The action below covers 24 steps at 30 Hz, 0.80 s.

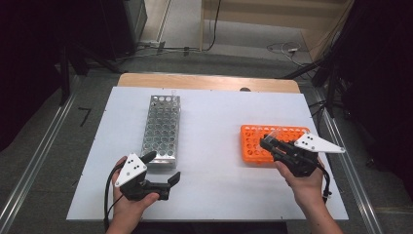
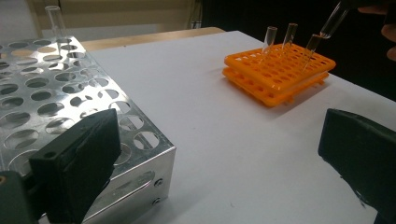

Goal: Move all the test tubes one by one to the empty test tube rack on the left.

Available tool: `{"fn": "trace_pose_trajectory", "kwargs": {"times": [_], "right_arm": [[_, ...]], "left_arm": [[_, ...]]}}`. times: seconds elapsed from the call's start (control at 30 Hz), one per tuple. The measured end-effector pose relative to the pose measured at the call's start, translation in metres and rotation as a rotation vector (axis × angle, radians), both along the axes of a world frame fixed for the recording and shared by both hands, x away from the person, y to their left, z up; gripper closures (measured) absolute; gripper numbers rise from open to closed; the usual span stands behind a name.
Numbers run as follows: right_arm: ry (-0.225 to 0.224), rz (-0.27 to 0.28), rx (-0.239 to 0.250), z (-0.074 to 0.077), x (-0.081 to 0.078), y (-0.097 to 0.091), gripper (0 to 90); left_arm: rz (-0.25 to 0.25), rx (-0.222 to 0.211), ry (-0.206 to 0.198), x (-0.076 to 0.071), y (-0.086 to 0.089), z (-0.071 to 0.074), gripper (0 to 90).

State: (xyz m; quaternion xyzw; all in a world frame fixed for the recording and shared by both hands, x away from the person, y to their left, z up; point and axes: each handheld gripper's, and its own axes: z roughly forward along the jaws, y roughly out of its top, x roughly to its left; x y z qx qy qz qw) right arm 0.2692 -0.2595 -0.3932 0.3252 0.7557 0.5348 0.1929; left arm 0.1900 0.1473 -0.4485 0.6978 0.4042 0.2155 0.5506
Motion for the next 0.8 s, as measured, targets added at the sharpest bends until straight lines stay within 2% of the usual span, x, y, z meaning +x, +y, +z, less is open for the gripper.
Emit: {"fn": "trace_pose_trajectory", "kwargs": {"times": [0.37,0.8], "right_arm": [[0.026,0.098,-0.033,-0.017,-0.007,0.033,74.2],[0.047,0.171,-0.068,-0.034,-0.013,0.058,74.1]], "left_arm": [[-0.011,-0.002,-0.003,-0.001,-0.004,0.001,0.0],[-0.032,-0.004,-0.011,-0.003,-0.012,0.003,0.0]]}}
